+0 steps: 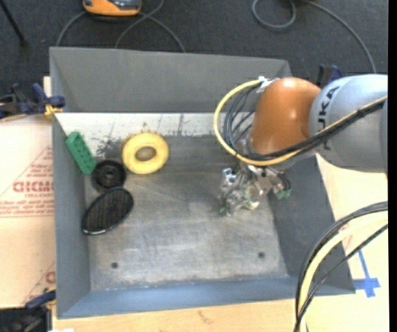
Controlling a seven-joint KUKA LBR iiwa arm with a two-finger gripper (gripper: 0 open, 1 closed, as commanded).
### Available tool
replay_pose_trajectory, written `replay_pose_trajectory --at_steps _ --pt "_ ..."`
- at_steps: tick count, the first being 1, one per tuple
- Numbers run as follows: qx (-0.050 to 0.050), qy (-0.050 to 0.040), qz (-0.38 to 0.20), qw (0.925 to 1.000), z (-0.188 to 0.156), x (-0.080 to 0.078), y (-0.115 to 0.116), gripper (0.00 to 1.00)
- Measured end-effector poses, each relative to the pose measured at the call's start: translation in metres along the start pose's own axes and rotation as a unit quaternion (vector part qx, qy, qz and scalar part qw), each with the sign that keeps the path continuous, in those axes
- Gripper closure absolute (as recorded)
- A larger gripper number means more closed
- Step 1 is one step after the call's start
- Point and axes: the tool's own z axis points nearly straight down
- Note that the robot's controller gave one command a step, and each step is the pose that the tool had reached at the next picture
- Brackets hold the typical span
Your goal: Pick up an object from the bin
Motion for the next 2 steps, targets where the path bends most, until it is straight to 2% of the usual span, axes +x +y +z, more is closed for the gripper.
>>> replay_pose_trajectory --at_steps 1,2 --pt "0.000 0.0015 0.000 1.0000 -0.023 0.001 0.000 1.00" --pt "0.002 -0.0022 0.001 1.0000 -0.043 -0.001 -0.001 1.00"
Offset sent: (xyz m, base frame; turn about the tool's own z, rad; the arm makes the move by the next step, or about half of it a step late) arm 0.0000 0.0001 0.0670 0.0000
